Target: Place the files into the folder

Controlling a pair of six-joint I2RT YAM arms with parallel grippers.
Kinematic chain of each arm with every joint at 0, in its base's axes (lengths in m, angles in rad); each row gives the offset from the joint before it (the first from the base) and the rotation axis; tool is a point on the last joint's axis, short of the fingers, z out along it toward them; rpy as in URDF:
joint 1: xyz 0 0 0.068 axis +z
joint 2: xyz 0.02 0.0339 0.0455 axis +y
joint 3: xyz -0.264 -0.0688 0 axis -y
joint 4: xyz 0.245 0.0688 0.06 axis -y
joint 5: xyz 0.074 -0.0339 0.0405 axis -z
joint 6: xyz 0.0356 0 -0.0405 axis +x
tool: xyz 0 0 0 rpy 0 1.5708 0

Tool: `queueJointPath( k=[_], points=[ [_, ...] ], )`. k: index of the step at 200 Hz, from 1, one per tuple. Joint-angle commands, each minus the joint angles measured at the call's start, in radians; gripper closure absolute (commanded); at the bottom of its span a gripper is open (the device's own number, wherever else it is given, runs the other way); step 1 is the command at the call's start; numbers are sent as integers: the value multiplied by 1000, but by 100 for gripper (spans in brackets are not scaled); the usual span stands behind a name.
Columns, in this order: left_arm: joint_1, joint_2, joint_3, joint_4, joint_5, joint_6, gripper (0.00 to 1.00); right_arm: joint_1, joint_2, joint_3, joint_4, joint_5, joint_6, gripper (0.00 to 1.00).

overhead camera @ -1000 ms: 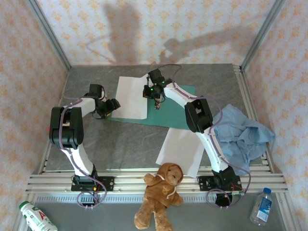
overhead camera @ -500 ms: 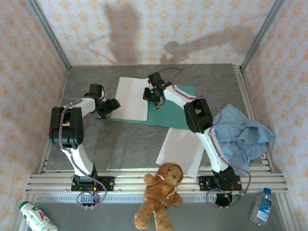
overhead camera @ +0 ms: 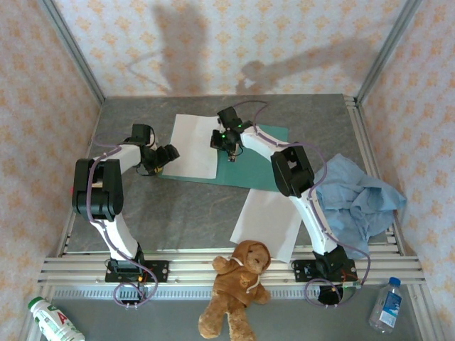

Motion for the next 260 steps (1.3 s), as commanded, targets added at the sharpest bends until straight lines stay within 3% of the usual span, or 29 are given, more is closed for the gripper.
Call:
queueJointPath(
  k=[1, 69, 260],
  points=[
    [3, -36, -22, -121, -63, 19, 16, 19, -21, 0, -38, 19, -1, 95],
    [3, -129, -57, -194, -144, 26, 16, 19, -21, 1, -41, 17, 3, 95],
    [3, -72, -89, -127, -77, 3, 29, 22, -34, 0, -32, -44, 43, 95]
  ],
)
